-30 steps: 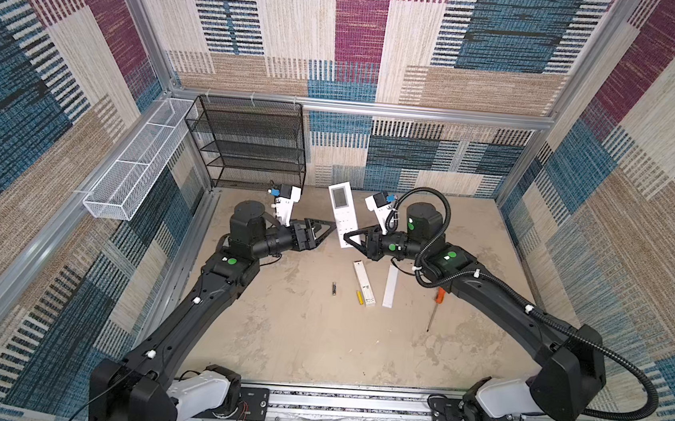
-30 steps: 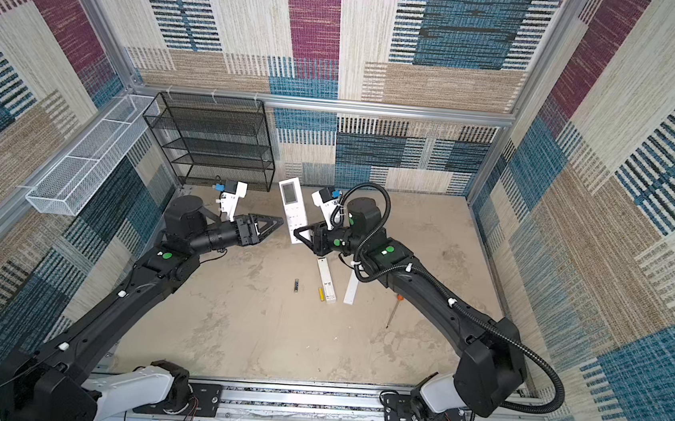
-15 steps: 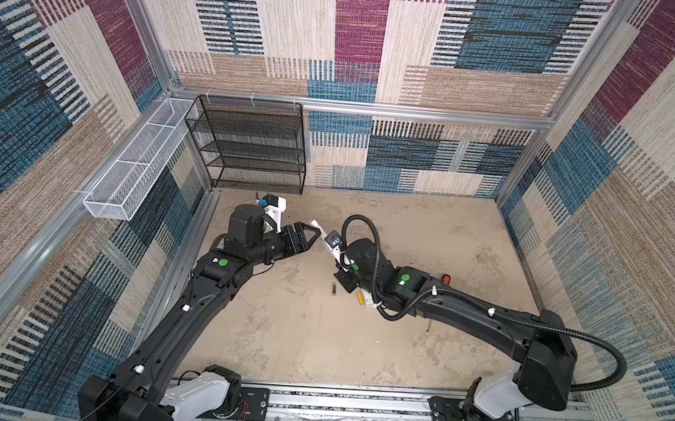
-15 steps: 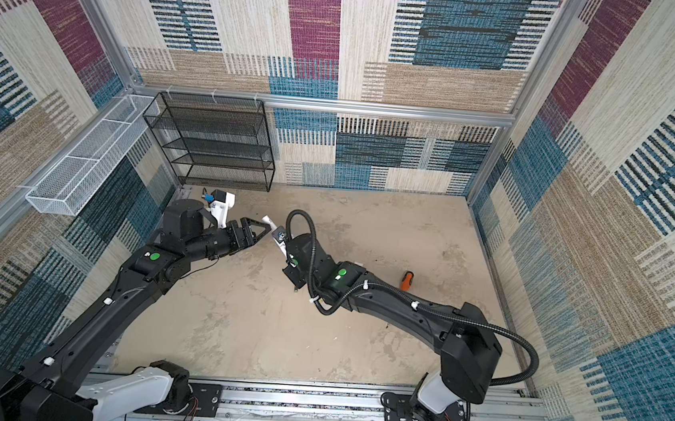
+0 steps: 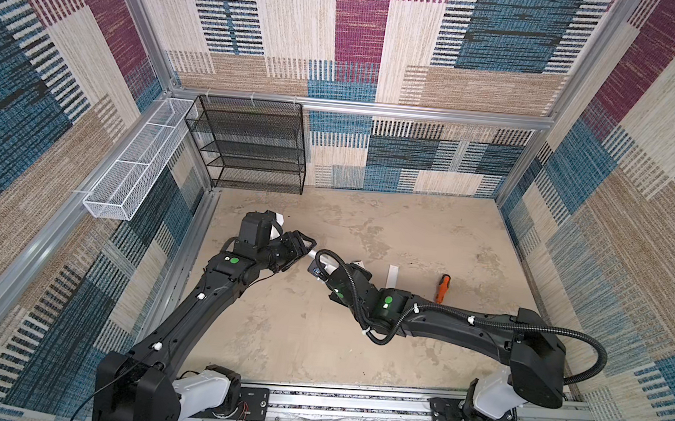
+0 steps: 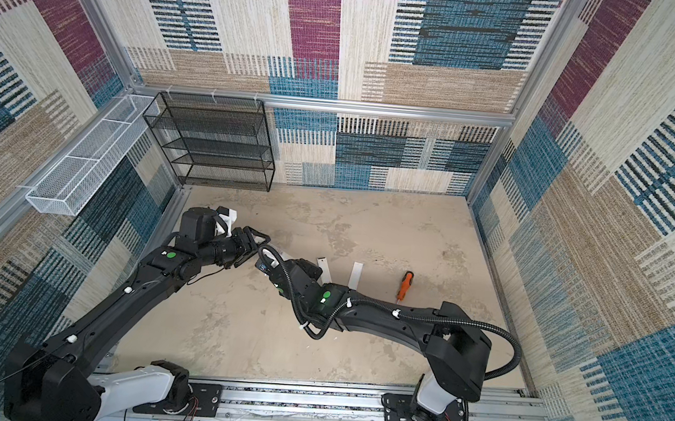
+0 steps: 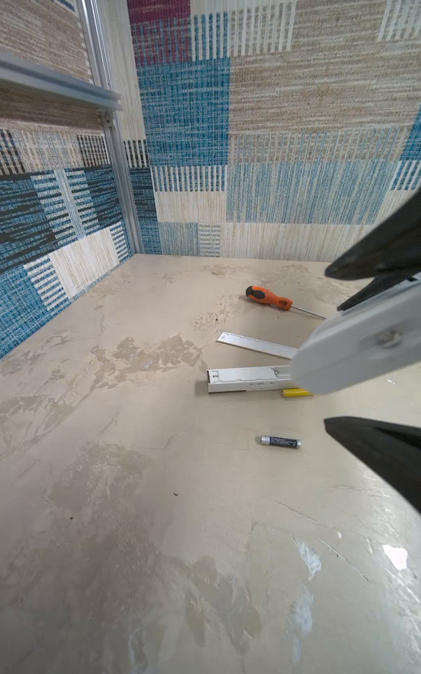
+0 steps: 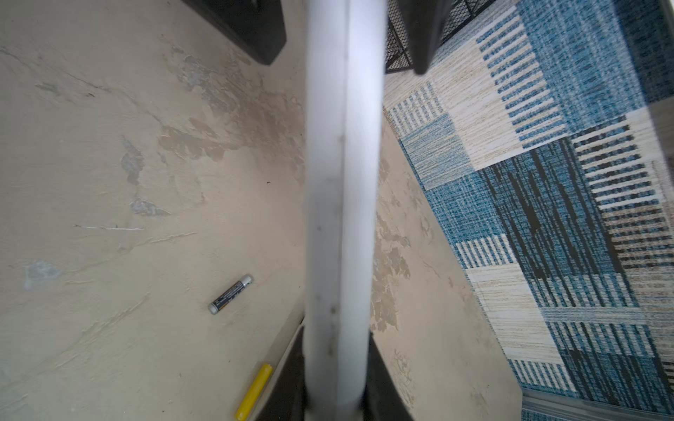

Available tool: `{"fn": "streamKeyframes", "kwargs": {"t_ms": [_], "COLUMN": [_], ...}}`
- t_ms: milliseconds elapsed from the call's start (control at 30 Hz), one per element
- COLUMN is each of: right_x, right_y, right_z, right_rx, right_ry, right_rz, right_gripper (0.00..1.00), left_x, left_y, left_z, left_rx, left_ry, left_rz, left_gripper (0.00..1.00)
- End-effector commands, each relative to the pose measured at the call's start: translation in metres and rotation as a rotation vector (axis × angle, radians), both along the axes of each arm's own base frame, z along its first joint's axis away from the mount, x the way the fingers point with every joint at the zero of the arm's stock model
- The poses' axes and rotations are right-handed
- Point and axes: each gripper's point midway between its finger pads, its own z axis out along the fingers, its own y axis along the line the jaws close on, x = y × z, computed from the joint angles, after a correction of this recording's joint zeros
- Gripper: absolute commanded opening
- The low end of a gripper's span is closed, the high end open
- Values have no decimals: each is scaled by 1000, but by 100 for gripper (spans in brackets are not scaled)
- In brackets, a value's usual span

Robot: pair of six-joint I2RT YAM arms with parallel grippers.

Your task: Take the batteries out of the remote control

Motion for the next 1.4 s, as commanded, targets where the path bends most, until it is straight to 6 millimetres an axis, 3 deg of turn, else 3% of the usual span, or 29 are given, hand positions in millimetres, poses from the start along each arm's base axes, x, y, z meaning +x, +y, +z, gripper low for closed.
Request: {"fn": "streamKeyframes", "kwargs": {"t_ms": [0,267,767,900,1067,1367], "right_x": [6,6,7,6,2,5], "right_y": [5,8,10,11,16,13], "right_z": [16,3,1,5,34,99], "right_rx": [30,-22,-29,-5,144,524], "right_ry": [-74,-76,-76,-76,-62,73], "right_rz": [-5,1,7,9,8,-9], "right_gripper": [9,11,22,34,65,72], "left_x": [4,7,9,10,10,8], "left_y": [-5,-10,-4,0,8,37], "left_z": [3,-14,-14,-12,-11,3], "left_rx": [-52,-90,-106,-109,-109,-103], "left_ry": [17,88,59,44,17,-105], "left_rz": [4,9,35,42,61,106], "left_gripper": [58,44,9,7,2,0]}}
